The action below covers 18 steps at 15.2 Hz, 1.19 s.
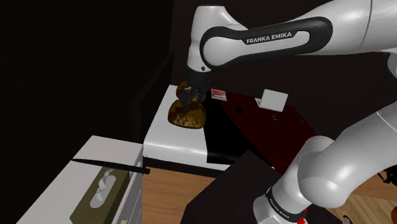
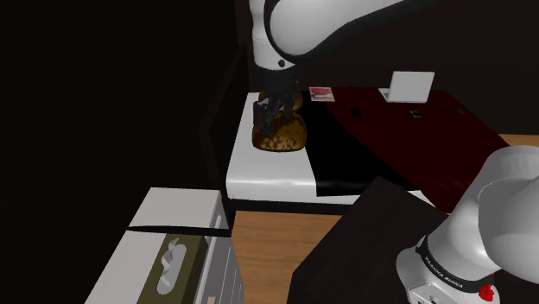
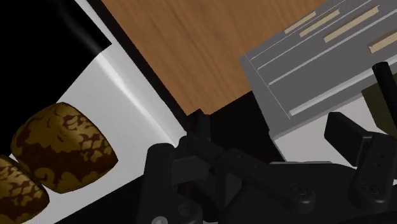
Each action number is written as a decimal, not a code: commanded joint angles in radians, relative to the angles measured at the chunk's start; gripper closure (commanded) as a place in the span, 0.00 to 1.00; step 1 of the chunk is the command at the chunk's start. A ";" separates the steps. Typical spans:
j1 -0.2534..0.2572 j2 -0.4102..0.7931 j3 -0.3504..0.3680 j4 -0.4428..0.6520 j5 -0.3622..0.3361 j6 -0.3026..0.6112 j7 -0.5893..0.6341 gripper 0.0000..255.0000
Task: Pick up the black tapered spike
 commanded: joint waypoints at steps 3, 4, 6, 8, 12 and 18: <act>0.029 0.137 0.034 0.076 -0.002 0.051 -0.009 0.00; 0.037 0.169 0.043 0.096 -0.004 0.061 -0.010 0.00; 0.052 0.232 0.059 0.136 -0.010 0.078 -0.013 0.00; 0.068 0.296 0.075 0.179 -0.018 0.093 -0.015 0.00; 0.101 0.422 0.105 0.272 -0.040 0.113 -0.018 0.00; 0.161 0.611 0.141 0.432 -0.083 0.122 -0.023 0.00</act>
